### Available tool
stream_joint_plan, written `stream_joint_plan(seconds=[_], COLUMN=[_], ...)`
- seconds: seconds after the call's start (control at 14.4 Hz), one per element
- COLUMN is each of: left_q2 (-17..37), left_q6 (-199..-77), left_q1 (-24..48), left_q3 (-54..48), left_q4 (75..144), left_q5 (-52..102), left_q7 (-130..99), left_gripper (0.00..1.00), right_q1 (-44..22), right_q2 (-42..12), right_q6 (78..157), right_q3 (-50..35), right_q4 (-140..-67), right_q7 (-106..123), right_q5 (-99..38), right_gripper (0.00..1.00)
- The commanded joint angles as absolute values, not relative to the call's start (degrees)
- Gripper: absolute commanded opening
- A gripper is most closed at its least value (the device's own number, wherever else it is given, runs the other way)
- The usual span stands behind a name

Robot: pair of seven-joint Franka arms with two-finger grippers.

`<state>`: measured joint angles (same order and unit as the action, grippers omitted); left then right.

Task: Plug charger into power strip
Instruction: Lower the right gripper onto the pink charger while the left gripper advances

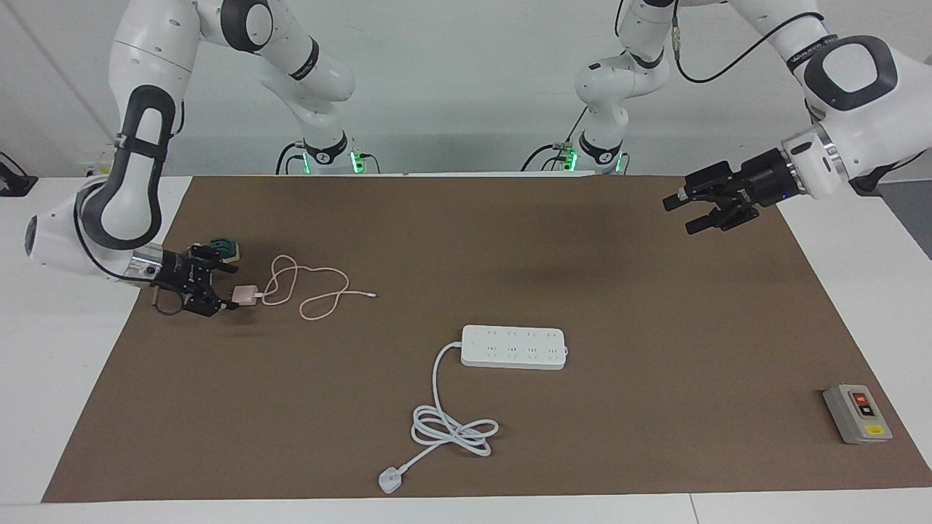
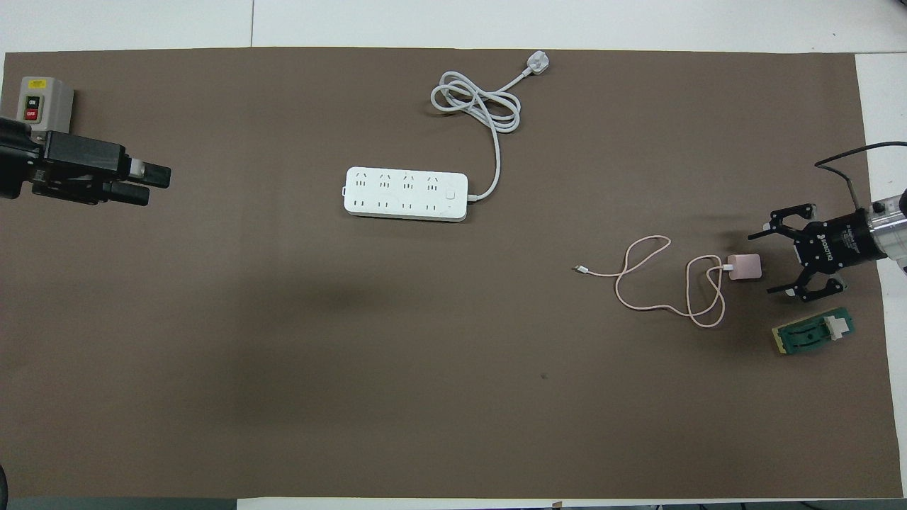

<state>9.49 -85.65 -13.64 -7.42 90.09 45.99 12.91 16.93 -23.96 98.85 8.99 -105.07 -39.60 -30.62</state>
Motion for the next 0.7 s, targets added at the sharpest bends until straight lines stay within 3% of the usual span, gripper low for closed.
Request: stream_joint_plan(seconds=[0.0,0.63], left_q2=[10.63,15.99], left_q6=[-85.25,-90.25], left_q1=[-14.24,-10.12], left_q3=[-7.82,-8.61], left_q4=[90.79,90.97], left_q5=[52.71,64.69], left_q7=[16.26,19.51], left_gripper=[1.0,0.98], right_q1=[18.28,18.37], right_q2=[-24.87,-25.93], right_q6=[99.75,100.55], right_q3=[8.61,8.61], right_q4=[-106.35,-107.05], right_q7=[-35.7,-34.81], right_q5=[-32.08,-35.51], right_gripper=[1.0,1.0])
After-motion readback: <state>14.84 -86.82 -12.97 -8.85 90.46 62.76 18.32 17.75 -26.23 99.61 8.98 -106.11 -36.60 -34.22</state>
